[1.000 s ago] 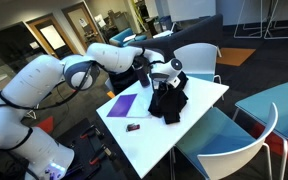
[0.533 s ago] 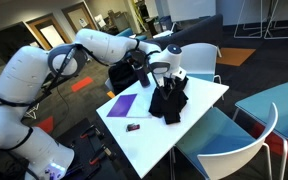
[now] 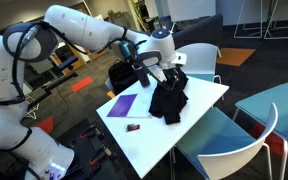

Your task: Push the black jersey to the left

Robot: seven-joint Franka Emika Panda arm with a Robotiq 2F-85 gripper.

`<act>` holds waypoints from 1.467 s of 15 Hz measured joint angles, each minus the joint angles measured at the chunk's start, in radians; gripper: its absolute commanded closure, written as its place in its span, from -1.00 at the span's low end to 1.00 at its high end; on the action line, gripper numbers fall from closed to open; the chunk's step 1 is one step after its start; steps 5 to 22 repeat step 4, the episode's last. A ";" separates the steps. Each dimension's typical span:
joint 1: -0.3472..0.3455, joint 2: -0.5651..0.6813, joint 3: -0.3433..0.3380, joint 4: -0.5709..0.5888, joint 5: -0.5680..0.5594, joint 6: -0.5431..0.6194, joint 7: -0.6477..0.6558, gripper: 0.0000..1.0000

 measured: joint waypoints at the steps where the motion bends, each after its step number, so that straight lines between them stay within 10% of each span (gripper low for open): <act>1: -0.014 -0.037 0.010 -0.046 0.000 0.018 -0.019 0.99; 4: -0.047 -0.150 0.038 -0.189 0.002 0.056 -0.065 0.99; 22: -0.047 -0.150 0.038 -0.189 0.002 0.056 -0.065 0.99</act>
